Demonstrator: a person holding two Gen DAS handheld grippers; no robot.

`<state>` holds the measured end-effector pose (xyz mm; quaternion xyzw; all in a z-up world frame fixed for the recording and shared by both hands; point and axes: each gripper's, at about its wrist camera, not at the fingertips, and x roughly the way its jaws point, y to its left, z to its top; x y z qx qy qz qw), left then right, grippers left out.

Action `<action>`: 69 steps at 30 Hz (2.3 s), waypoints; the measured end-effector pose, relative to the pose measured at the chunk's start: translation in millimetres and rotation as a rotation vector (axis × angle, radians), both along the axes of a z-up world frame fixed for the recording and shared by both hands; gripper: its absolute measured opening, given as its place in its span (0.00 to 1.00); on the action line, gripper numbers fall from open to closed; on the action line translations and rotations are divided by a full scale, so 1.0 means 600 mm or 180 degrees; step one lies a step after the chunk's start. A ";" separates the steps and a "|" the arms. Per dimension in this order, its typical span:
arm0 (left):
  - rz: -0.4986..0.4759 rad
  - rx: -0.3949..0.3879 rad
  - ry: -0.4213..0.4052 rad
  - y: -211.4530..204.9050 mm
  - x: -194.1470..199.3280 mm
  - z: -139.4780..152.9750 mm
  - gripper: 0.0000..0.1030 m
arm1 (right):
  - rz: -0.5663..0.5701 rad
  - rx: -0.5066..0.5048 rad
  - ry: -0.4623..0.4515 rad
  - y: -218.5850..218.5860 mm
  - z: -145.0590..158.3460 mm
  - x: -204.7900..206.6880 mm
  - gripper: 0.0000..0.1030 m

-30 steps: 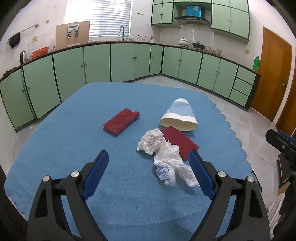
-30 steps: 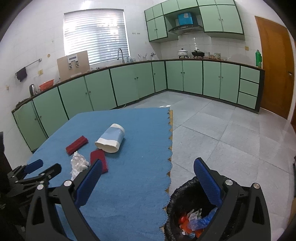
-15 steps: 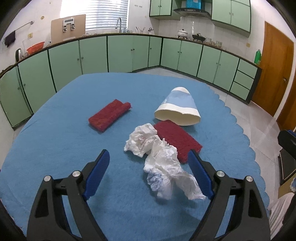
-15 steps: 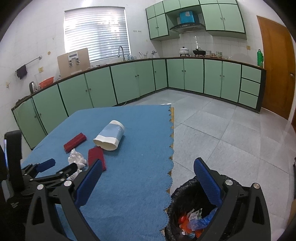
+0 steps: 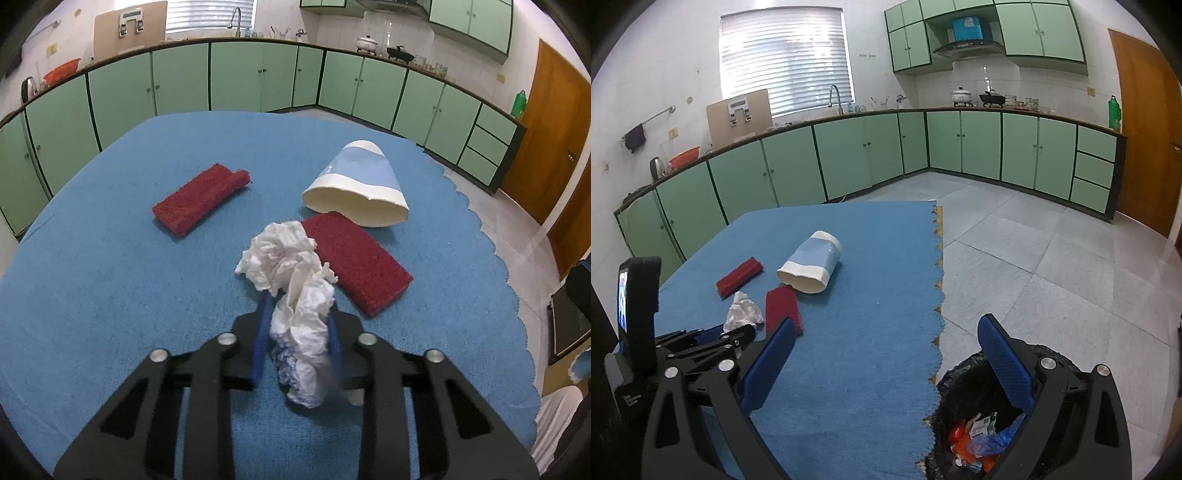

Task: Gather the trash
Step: 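Grasp the crumpled white tissue with the left gripper and lift it, then grasp the red sponge pad with the right gripper while the left holds the tissue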

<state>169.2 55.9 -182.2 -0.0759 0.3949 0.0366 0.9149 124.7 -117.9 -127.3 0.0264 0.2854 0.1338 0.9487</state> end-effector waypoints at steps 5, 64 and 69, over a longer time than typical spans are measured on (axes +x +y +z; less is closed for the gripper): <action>0.0046 -0.0051 -0.0087 0.007 -0.011 0.010 0.15 | 0.0109 0.0036 0.0018 0.022 -0.001 0.007 0.93; 0.0391 0.0165 -0.0149 0.124 -0.058 0.043 0.14 | 0.0780 -0.0097 0.0491 0.175 -0.014 0.058 0.41; 0.0313 0.0160 -0.0207 0.105 -0.060 0.058 0.14 | 0.0737 -0.0036 0.0388 0.152 0.017 0.044 0.41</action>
